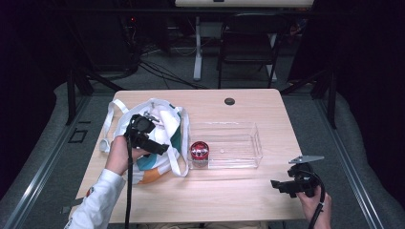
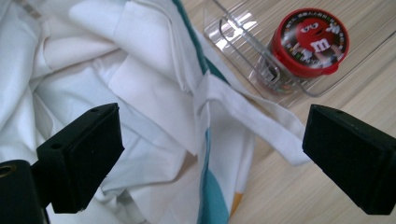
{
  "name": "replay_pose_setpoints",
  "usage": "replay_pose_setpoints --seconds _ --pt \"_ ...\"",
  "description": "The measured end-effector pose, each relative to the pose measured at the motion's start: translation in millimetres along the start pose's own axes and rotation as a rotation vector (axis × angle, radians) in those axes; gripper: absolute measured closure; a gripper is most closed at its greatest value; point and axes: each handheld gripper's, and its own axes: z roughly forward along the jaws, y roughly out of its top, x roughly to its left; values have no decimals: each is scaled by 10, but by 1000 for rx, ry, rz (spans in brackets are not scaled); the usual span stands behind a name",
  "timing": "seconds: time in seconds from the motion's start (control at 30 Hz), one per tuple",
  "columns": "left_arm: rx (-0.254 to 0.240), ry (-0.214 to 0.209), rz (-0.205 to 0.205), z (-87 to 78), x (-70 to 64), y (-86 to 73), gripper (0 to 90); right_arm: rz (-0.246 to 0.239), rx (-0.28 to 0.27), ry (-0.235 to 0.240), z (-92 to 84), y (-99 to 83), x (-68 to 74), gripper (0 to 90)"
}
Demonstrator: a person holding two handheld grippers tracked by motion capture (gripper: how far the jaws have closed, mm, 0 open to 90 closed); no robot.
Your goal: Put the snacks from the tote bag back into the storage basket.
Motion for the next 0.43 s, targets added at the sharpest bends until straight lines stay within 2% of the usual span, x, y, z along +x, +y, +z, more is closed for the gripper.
replay_pose_setpoints --seconds 0.17,0.33,0.4,0.43 --pt "-21 16 -34 -29 87 -224 50 -1 3 1 5 -5 -6 155" --pt "-87 22 -81 -23 135 -464 47 12 3 3 17 -22 -17 150" --pt "-64 17 -70 -19 157 -509 42 26 0 8 35 -32 -27 147" --pt "-76 17 -79 -23 166 -530 34 31 4 15 44 -32 -44 145"
